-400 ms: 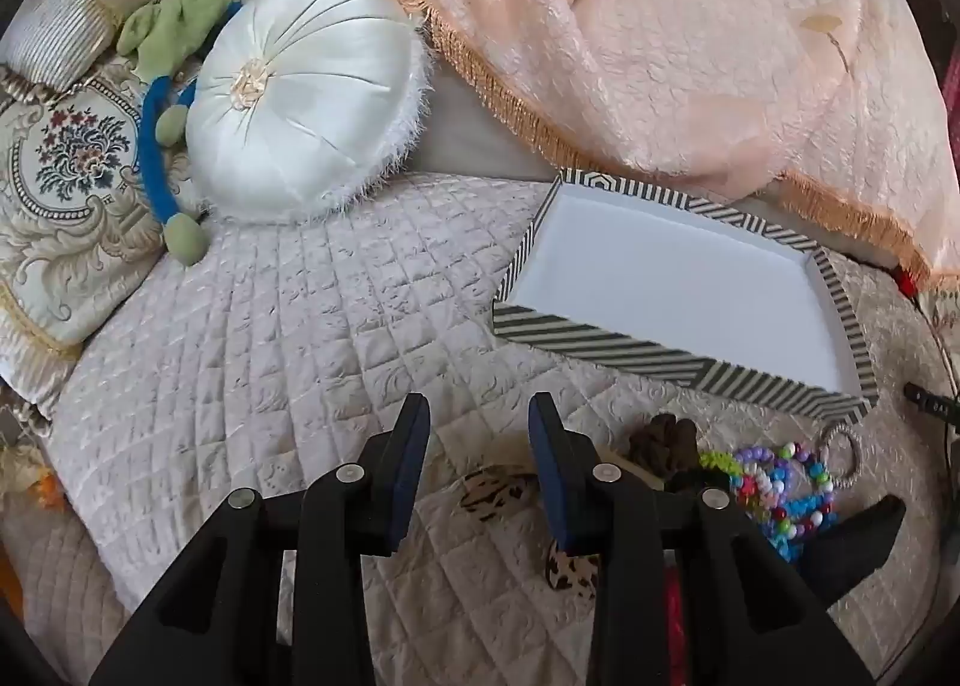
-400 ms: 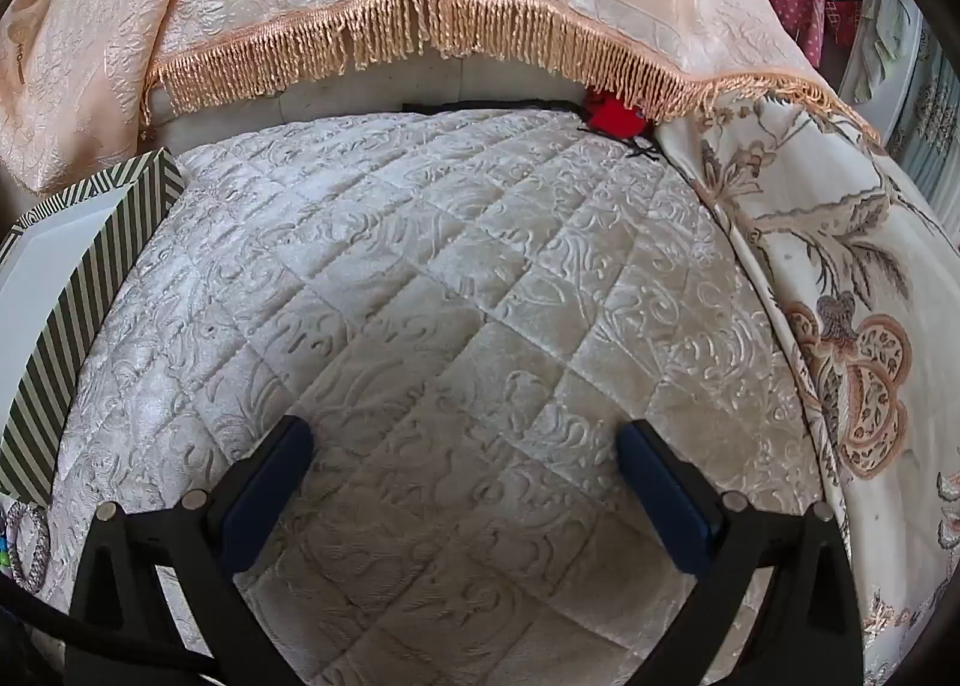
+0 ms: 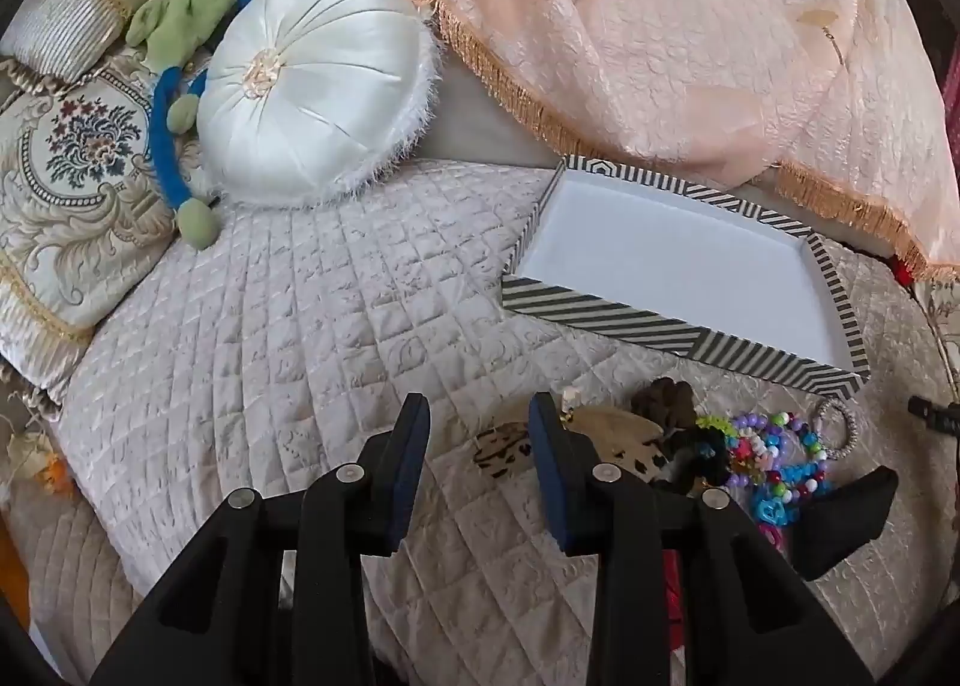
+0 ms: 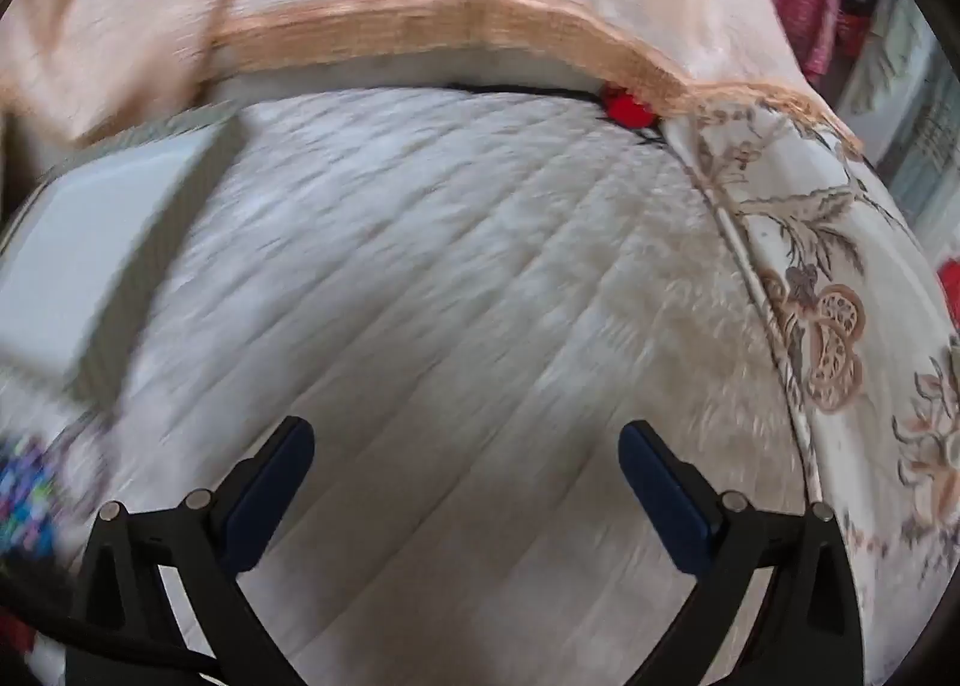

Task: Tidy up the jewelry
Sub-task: 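Position both tools above the jewelry pile beside the striped tray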

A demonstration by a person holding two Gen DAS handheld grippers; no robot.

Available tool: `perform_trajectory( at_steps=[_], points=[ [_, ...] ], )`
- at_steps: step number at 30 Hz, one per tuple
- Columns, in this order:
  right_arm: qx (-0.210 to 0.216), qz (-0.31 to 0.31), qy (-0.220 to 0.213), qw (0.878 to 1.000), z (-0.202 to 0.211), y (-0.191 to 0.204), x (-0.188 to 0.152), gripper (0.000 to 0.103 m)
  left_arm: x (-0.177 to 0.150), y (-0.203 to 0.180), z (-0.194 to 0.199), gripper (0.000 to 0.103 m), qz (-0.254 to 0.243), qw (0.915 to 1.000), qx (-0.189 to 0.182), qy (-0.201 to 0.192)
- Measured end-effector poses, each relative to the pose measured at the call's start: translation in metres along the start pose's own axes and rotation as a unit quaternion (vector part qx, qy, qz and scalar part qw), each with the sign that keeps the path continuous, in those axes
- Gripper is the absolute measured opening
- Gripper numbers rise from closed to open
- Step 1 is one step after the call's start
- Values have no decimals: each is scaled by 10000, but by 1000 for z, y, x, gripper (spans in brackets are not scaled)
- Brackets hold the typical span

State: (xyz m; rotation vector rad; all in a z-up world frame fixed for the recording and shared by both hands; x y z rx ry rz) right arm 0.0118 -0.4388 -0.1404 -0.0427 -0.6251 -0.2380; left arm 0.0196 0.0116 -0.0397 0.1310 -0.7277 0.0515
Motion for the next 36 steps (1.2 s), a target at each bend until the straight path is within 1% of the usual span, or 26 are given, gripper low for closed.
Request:
perform_trajectory(
  at_steps=[3, 4, 8, 10, 14, 16, 19, 22, 24, 25, 28, 30, 33, 36],
  points=[
    [410, 409, 2, 9983, 34, 37, -14, 103, -3, -5, 5, 25, 3, 10000, 5, -70],
    [449, 492, -30, 9978, 45, 50, -18, 103, -5, -8, 7, 25, 0, 10000, -16, -84],
    [779, 774, -299, 9935, 90, 102, -33, 103, -9, -17, 15, 25, -58, 9999, -114, -116],
    [797, 843, -357, 9926, 101, 121, -38, 103, -12, -23, 19, 25, -109, 9997, -155, -133],
    [807, 712, -717, 9916, 119, 151, -39, 103, -15, -30, 28, 25, -193, 9993, -224, -215],
    [861, 687, -690, 9915, 119, 160, -39, 103, -16, -31, 31, 25, -221, 9992, -246, -225],
    [834, 735, -677, 9915, 117, 167, -38, 103, -16, -32, 33, 25, -202, 9991, -291, -235],
    [888, 715, -709, 9909, 113, 165, -40, 103, -17, -34, 36, 25, -236, 9988, -319, -275],
    [805, 689, -804, 9911, 112, 162, -38, 103, -17, -34, 38, 25, -242, 9987, -332, -294],
    [717, 697, -891, 9910, 112, 158, -36, 103, -17, -35, 38, 25, -242, 9987, -345, -291],
    [119, 707, -1231, 9898, 104, 139, -27, 103, -18, -35, 37, 25, -239, 9988, -335, -277],
    [-65, 649, -1328, 9890, 93, 122, -23, 103, -19, -35, 36, 25, -235, 9989, -337, -245],
    [-56, 404, -1162, 9924, 70, 98, -21, 103, -20, -36, 33, 25, -239, 9990, -314, -213],
    [1, 143, -838, 9964, 46, 81, -25, 103, -22, -38, 30, 25, -251, 9990, -317, -170]
  ],
)
Point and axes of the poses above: each gripper's, at about its wrist camera, not at the fingertips, and z roughly against the way its jaws point, y to its left, x to its top, the point moved 7 cm from there along -z, roughly the way its jaws point, and after that the axes turned 7 degrees about x, right-handed, at the moved point
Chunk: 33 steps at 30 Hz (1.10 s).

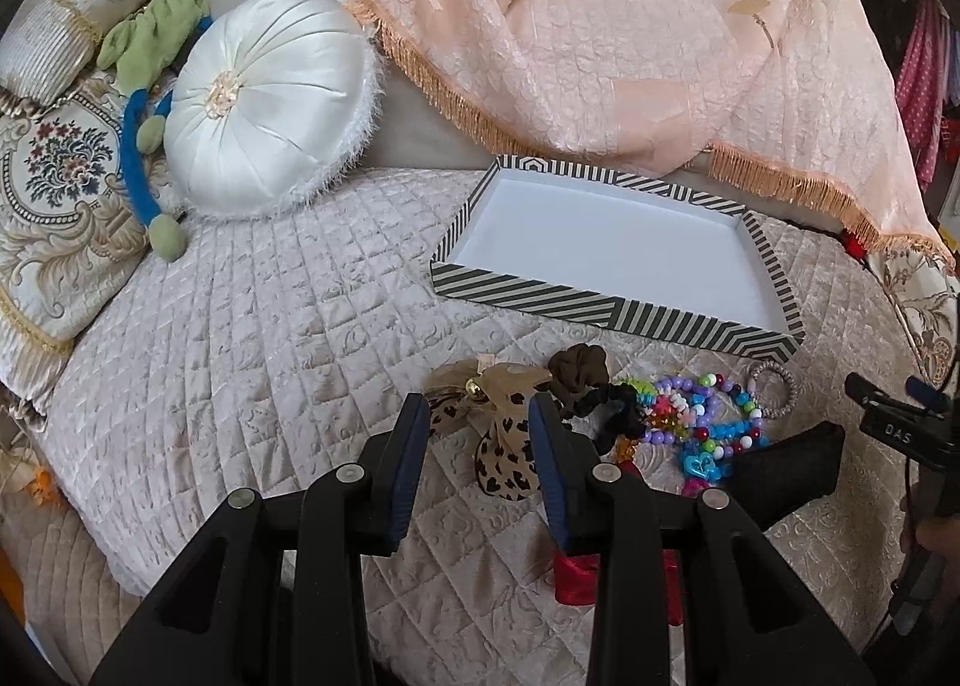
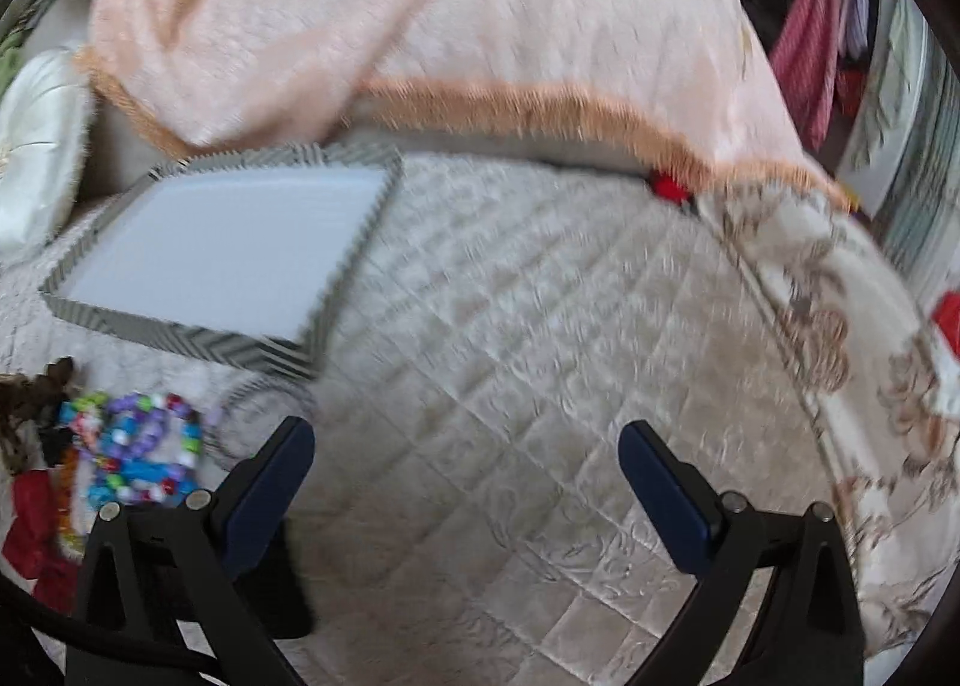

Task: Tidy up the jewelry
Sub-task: 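Position both tools above the jewelry pile beside the striped tray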

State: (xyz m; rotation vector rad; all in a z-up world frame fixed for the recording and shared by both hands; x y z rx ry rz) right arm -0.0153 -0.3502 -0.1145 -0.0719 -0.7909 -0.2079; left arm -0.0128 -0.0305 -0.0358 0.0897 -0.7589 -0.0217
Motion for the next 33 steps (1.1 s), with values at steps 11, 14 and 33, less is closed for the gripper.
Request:
perform_trajectory(
  at_steps=[11, 14, 33],
  points=[
    [50, -442, 541, 9975, -40, -25, -21, 103, -4, 0, -13, 25, 7, 9999, 23, 122],
    [79, -498, 599, 9969, -45, -26, -27, 103, -4, 1, -15, 25, 21, 9999, 21, 139],
    [146, -589, 523, 9968, -32, -19, -32, 103, -7, -1, -19, 25, 10, 9997, -57, 247]
  ],
)
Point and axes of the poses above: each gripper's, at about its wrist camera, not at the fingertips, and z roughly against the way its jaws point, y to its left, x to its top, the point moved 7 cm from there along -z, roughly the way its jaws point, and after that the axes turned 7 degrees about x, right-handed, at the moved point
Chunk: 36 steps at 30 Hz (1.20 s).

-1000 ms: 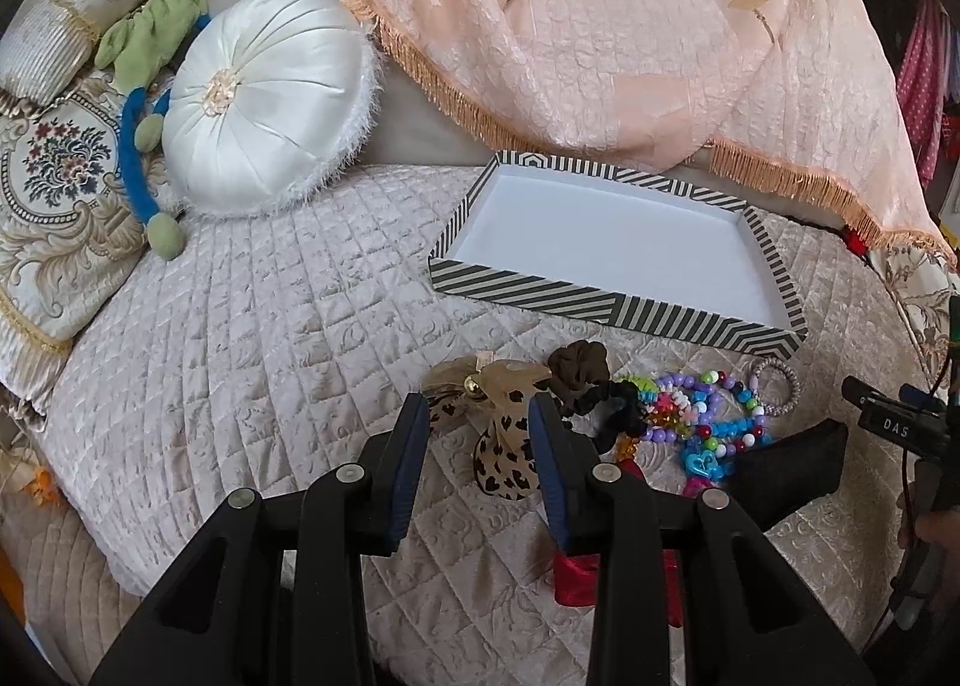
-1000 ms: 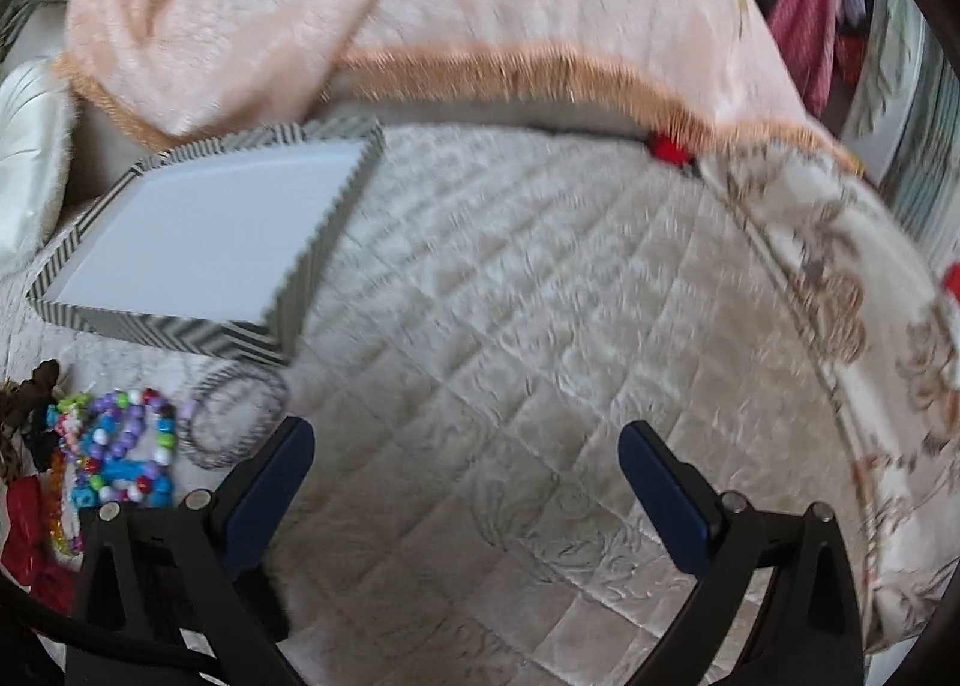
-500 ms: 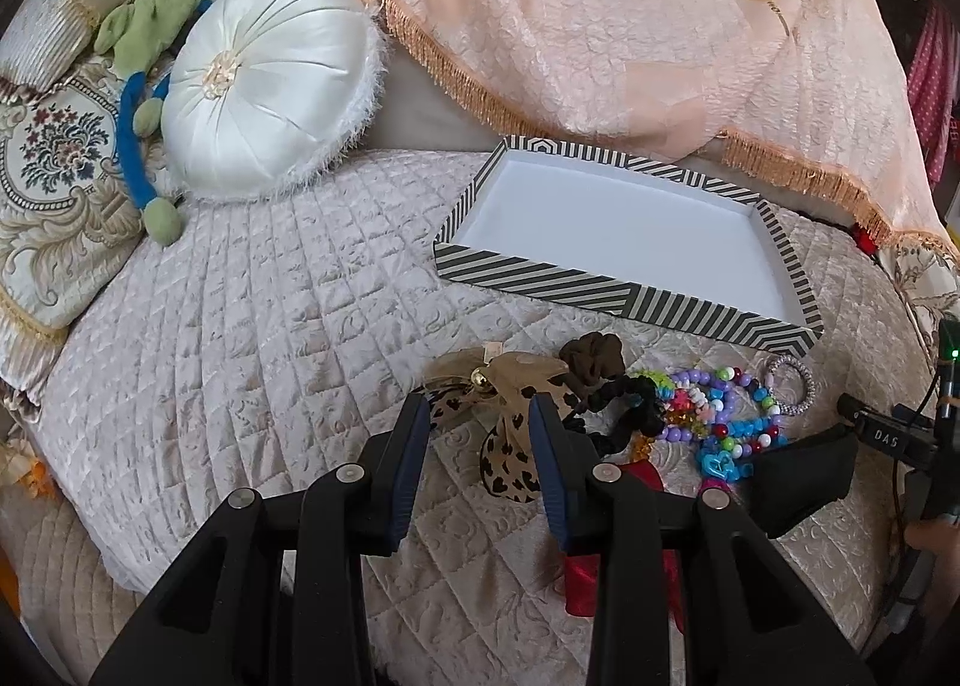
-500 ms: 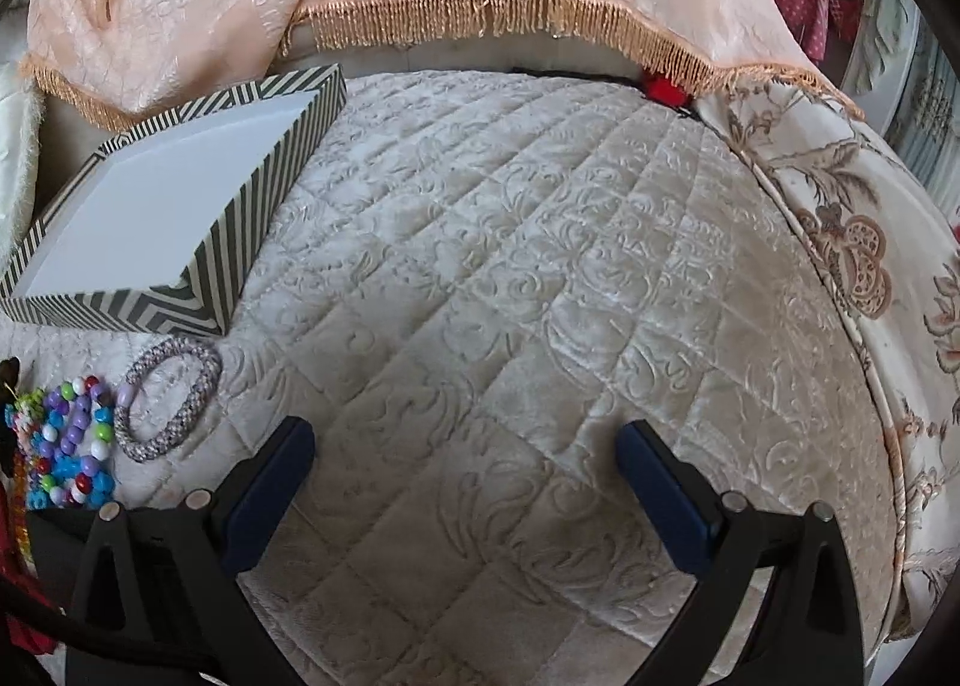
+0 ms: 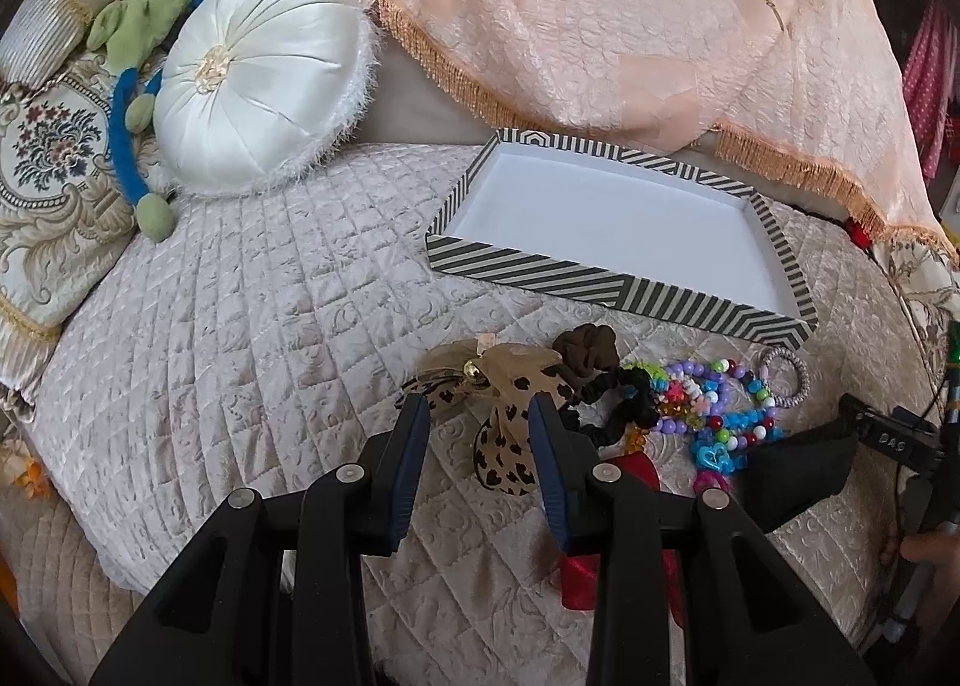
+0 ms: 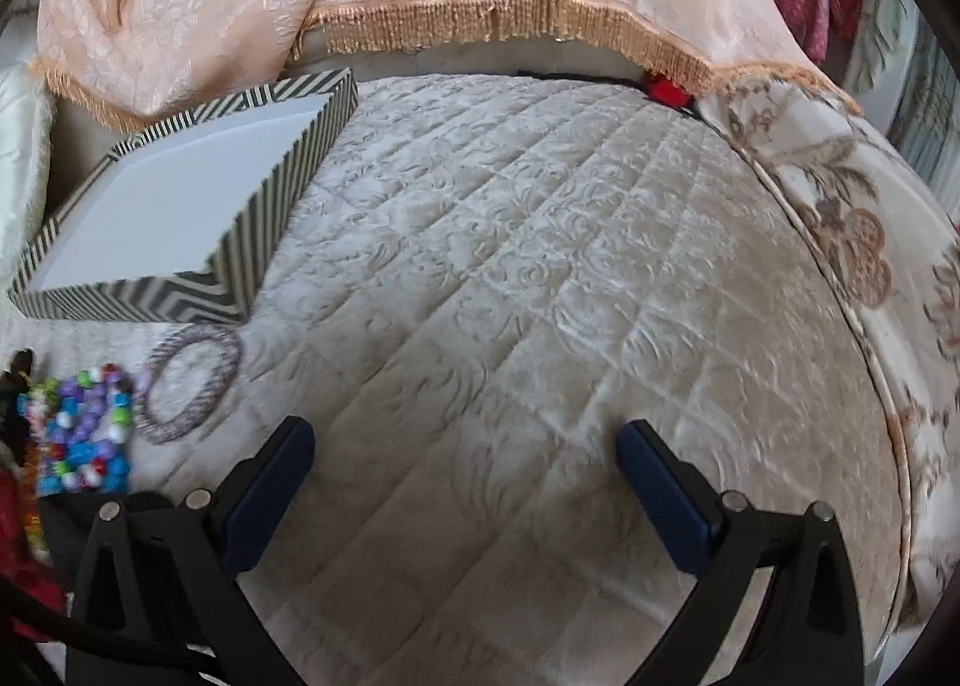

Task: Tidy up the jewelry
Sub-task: 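Position both tools above the jewelry pile beside the striped tray, then grasp the leopard-print bow clip with left tool while right tool grasps black velvet cushion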

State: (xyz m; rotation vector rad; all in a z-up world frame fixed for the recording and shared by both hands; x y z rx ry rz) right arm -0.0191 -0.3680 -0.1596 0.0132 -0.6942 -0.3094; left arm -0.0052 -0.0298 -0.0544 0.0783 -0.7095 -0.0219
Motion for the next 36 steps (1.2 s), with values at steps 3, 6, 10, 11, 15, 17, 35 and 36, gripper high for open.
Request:
perform_trajectory(
  at_steps=[3, 6, 10, 11, 15, 17, 35, 36],
  points=[
    [56, -50, -240, 9997, 27, 8, 0, 103, 1, 1, 3, 25, 43, 10000, -34, -36],
    [-36, 291, -497, 9983, 58, 26, 4, 103, 0, 1, 4, 25, 54, 10000, -25, -47],
    [128, 466, -563, 9972, 81, 50, 5, 103, 0, 1, 7, 25, 78, 9999, -6, -64],
    [194, 472, -524, 9973, 83, 54, 4, 103, 0, 1, 7, 25, 82, 9999, -7, -74],
    [376, 569, -499, 9964, 95, 75, 0, 103, -1, 3, 8, 25, 100, 9999, 62, -24],
    [462, 660, -506, 9955, 102, 87, -1, 103, -2, 3, 8, 25, 109, 9999, 76, 0],
    [664, 1052, -598, 9904, 121, 132, -4, 103, -5, 2, 10, 25, 106, 9999, 73, 3],
    [650, 1063, -598, 9904, 121, 133, -4, 103, -5, 2, 10, 25, 95, 9999, 80, 2]
  ],
)
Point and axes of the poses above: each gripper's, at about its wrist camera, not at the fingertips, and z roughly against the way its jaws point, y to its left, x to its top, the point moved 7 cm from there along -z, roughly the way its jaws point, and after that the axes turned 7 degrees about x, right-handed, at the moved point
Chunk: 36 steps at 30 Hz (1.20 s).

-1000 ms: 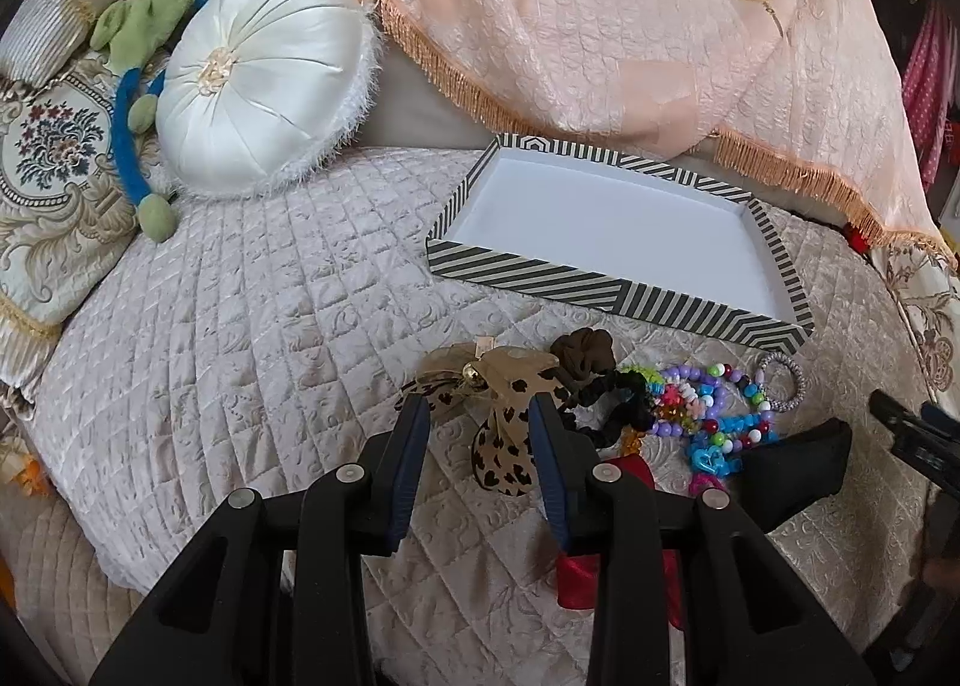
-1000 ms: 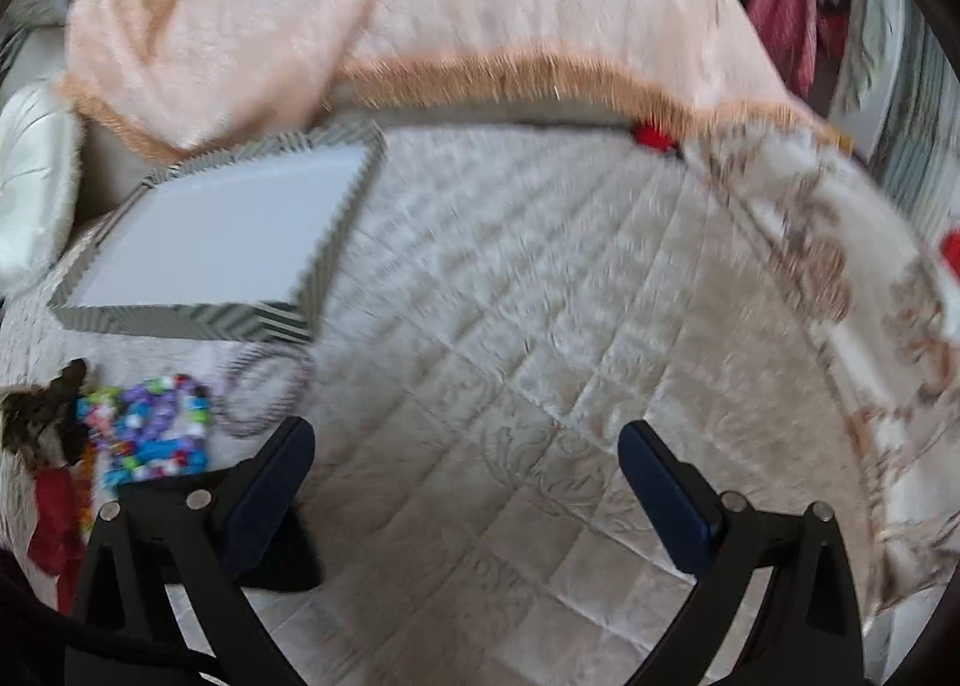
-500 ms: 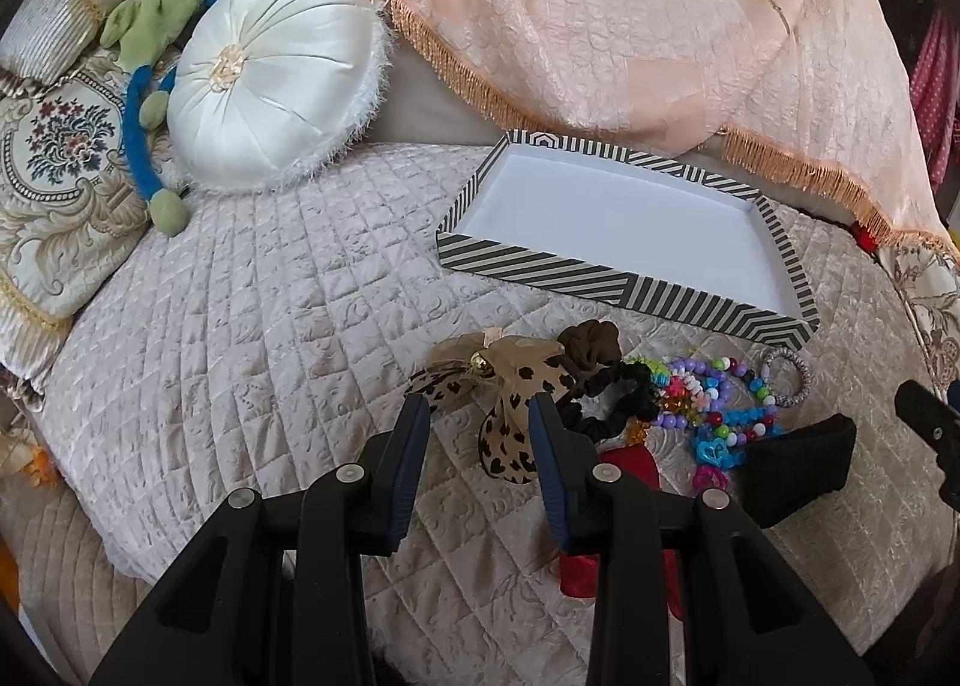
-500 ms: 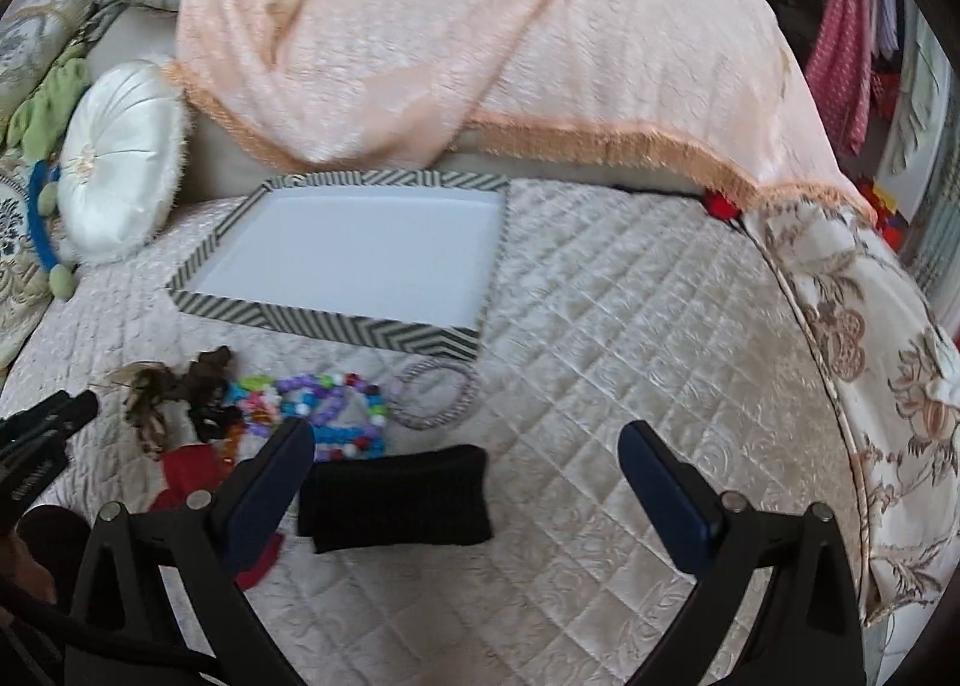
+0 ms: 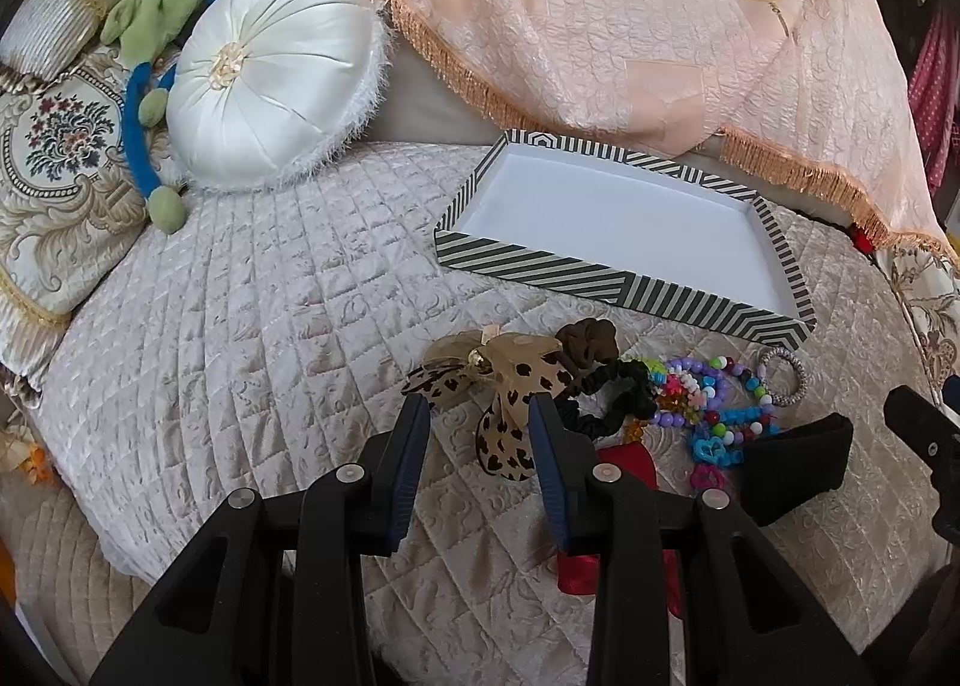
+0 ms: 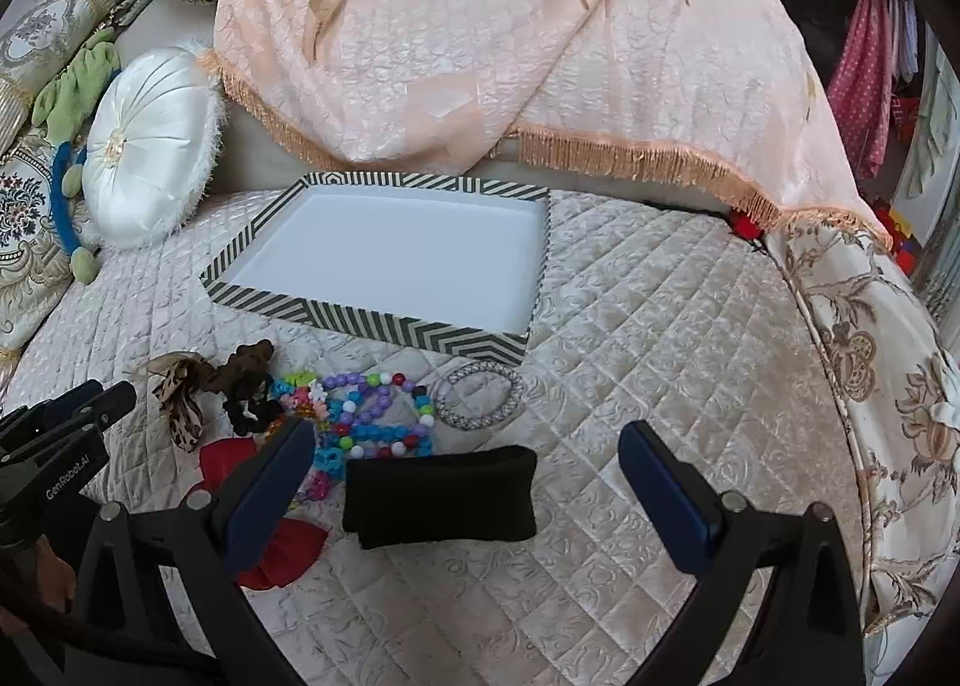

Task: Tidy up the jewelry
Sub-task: 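Grasp the leopard-print bow clip with left tool while right tool grasps black velvet cushion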

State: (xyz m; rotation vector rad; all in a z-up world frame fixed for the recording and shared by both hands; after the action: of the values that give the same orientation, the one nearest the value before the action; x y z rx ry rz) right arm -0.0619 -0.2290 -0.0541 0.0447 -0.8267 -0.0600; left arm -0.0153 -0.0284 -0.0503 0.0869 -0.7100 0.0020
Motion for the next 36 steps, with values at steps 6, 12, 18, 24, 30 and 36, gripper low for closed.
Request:
perform_trajectory(
  at_steps=[6, 12, 18, 24, 30, 36],
  points=[
    [17, 2, 33, 10000, -3, 1, -1, 103, 0, -1, -2, 25, -18, 10000, -7, 20],
    [-38, -13, 63, 10000, -4, -13, -1, 103, 2, 9, -4, 25, 104, 9998, -120, 107],
    [-23, 47, 197, 9998, -11, -29, -4, 103, 8, 29, -8, 25, 228, 9991, -214, 277],
    [162, 12, 304, 9994, -16, -39, -7, 103, 10, 38, -10, 25, 578, 9928, -878, 581],
    [469, 221, 567, 9970, -28, -39, -25, 103, 12, 27, -16, 25, 792, 9866, -1228, 722],
    [580, 328, 820, 9944, -41, -38, -44, 103, 29, 17, -28, 25, 1081, 9781, -1561, 849]
  ],
)
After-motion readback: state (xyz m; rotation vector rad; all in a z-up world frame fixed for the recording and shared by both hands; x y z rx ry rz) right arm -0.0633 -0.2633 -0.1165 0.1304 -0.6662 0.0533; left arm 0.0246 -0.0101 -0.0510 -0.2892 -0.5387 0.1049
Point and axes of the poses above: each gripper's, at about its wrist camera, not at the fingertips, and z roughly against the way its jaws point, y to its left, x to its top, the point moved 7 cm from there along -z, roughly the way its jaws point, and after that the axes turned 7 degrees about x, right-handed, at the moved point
